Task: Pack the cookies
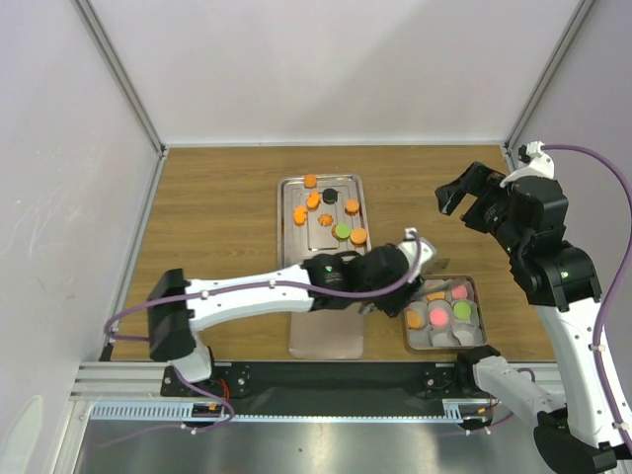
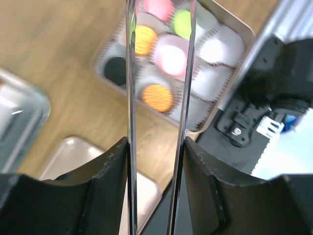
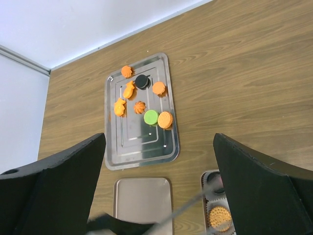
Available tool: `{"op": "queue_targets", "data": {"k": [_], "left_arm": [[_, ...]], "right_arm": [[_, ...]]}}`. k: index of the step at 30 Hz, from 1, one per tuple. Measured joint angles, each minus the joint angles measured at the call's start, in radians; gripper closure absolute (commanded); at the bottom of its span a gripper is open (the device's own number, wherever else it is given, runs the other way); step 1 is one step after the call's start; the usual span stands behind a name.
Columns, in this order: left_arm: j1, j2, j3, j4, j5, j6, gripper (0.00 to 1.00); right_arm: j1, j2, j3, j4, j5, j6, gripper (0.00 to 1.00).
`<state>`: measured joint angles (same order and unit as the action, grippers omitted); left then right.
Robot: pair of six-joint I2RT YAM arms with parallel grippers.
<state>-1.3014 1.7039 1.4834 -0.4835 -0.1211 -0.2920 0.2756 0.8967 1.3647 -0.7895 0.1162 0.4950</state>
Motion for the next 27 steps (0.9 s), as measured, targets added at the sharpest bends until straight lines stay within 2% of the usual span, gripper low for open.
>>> {"op": "queue_targets", "data": {"k": [5, 14, 21, 27], "left_arm": [[0.106, -0.118, -0.073, -0.014, -0.044, -0.047, 0.51], [0.447, -0.229, -0.218, -0.080, -0.150, -0.143, 0.51], [0.578, -0.201, -0.281, -0.081, -0.164, -0.162, 0.50], [0.613, -0.114, -0.278, -0.058, -0.153, -0.154, 0.50]], "right_arm": [[0.000, 0.003, -0.005, 0.021, -0.005, -0.008, 0.00], [0.000, 0.055, -0.074, 0.100, -0.073, -0.026, 0.00], [0.005, 0.093, -0.114, 0.134, -0.145, -0.026, 0.00], [0.013, 0.092, -0.124, 0.138, -0.163, -0.026, 0.00]]}}
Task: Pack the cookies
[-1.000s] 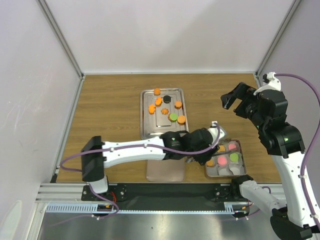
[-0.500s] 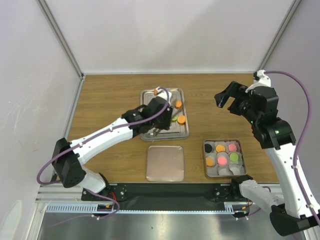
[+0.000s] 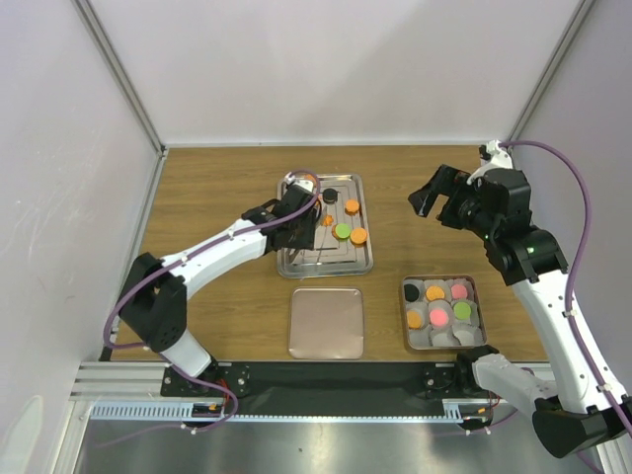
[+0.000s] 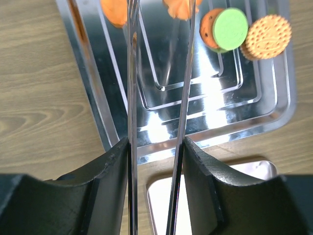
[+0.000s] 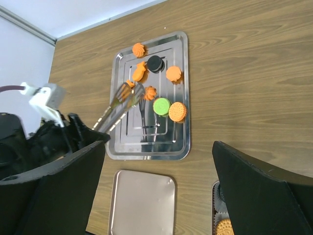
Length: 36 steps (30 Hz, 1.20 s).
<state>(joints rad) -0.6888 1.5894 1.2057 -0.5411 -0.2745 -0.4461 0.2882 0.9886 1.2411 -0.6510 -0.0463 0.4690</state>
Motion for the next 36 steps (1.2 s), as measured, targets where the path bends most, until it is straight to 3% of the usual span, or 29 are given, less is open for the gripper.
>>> {"op": "queue_targets", "data": {"k": [24, 36], "left_arm": [[0.000, 0.105, 0.023, 0.021, 0.064, 0.033, 0.48], [0.000, 0.111, 0.023, 0.020, 0.064, 0.047, 0.58]], "right_arm": [[0.001, -0.026, -0.011, 0.006, 0.004, -0.003, 0.00], [0.001, -0.027, -0.016, 0.006, 0.004, -0.004, 0.00]]}}
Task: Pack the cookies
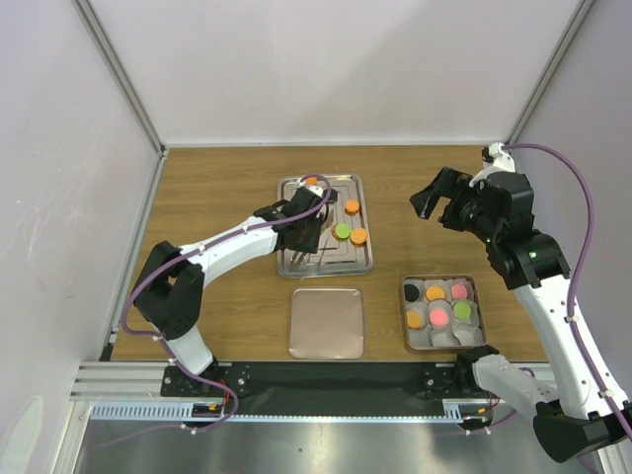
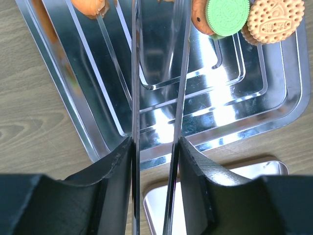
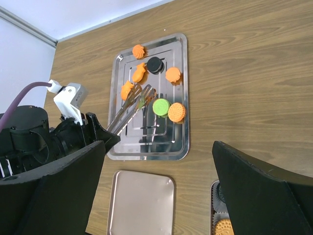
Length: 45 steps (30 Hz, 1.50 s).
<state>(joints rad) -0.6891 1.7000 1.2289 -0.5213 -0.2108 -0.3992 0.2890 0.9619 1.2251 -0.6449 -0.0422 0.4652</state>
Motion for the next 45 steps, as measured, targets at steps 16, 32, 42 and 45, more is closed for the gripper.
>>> {"op": "queue_targets", "data": {"k": [16, 32, 42, 45], "left_arm": [[-0.002, -0.018, 0.013, -0.023, -0.022, 0.008, 0.62], [-0.026, -0.103, 0.013, -0.068, -0.043, 0.008, 0.62], [-0.089, -0.214, 0.013, -0.102, -0.048, 0.008, 0.62], [-0.130, -0.250, 0.013, -0.108, -0.038, 0.007, 0.62]], "right_arm": [[0.000, -0.001, 0.000, 0.000, 0.001, 0.000, 0.00], [0.000, -0.001, -0.001, 0.000, 0.001, 0.000, 0.00], [0.000, -0.001, -0.001, 0.000, 0.008, 0.000, 0.00], [0.000, -0.001, -0.001, 0.000, 0.015, 0.000, 0.00]]}}
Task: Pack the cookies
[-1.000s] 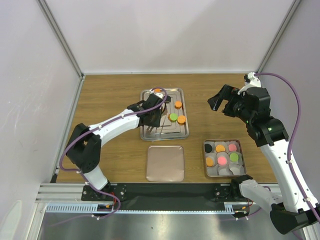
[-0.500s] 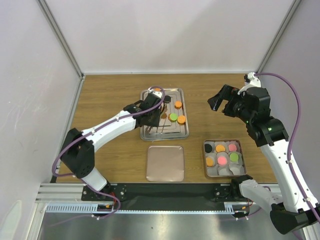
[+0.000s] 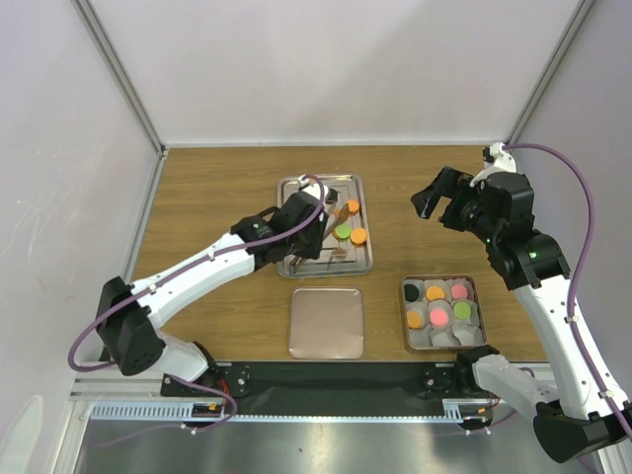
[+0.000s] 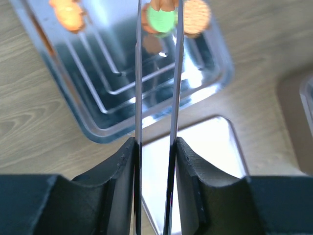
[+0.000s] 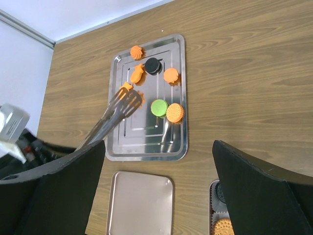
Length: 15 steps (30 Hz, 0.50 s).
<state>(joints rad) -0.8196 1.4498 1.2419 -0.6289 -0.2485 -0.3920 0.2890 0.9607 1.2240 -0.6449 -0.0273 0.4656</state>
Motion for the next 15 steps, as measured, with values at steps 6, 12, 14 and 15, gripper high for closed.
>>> {"op": "queue_targets", "data": {"k": [6, 12, 14, 15], "left_arm": [[-0.107, -0.047, 0.000, -0.010, 0.036, -0.003, 0.61], [-0.243, -0.059, 0.008, -0.020, 0.066, -0.002, 0.61], [-0.285, -0.059, 0.012, -0.026, 0.076, 0.000, 0.61], [-0.308, -0.058, 0.015, -0.028, 0.080, 0.000, 0.61]], "right_arm": [[0.000, -0.002, 0.000, -0.001, 0.024, 0.000, 0.00], [0.000, -0.011, 0.000, -0.006, 0.058, 0.000, 0.00], [0.000, -0.013, 0.000, -0.011, 0.070, 0.000, 0.00], [0.000, -0.014, 0.000, -0.012, 0.074, 0.000, 0.00]]}}
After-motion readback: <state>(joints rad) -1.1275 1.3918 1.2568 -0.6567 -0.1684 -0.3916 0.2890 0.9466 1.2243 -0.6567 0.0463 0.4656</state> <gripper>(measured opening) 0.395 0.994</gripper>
